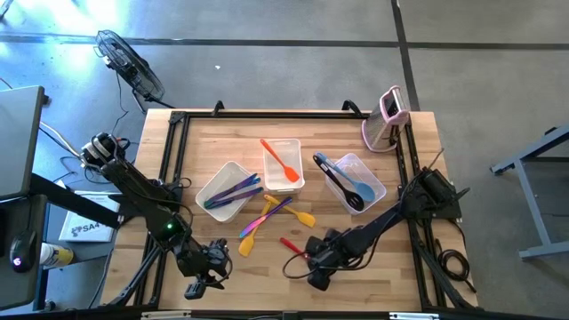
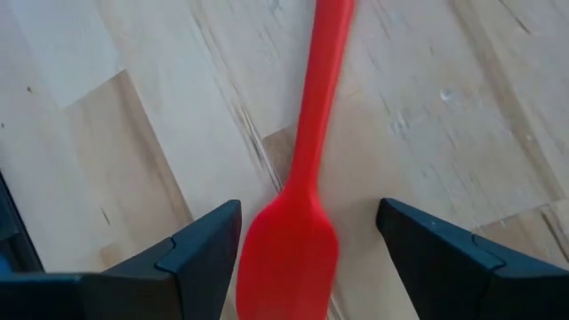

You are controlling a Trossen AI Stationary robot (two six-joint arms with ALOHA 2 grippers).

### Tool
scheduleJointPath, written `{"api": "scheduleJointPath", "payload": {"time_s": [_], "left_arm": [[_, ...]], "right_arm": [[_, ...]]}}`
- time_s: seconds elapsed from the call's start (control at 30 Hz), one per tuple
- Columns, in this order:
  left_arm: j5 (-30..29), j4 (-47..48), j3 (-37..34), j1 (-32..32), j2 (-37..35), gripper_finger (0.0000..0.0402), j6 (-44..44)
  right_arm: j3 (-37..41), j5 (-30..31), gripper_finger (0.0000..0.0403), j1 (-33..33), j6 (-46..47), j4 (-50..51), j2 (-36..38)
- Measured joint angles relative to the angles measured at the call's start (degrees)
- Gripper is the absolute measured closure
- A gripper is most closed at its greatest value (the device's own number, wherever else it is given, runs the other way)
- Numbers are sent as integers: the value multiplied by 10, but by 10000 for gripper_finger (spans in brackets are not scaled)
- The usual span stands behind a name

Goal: Pick & Place Kitchen Items
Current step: Put the red spatula into the right white bin

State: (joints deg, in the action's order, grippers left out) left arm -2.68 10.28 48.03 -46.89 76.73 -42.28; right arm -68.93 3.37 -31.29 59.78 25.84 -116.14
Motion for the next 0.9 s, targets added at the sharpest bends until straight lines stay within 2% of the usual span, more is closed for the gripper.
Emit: {"api": "scheduleJointPath", "payload": {"time_s": [0.3, 0.57, 0.9], "left_arm": [[2, 0, 0, 0, 0, 254, 0], [2, 0, 0, 0, 0, 254, 0], [1, -2, 0, 0, 0, 254, 0]], "right_arm": [[0, -13, 132, -1, 0, -10, 0], [2, 24, 133, -9, 0, -11, 4], [2, 34, 133, -21, 0, -5, 0]]}}
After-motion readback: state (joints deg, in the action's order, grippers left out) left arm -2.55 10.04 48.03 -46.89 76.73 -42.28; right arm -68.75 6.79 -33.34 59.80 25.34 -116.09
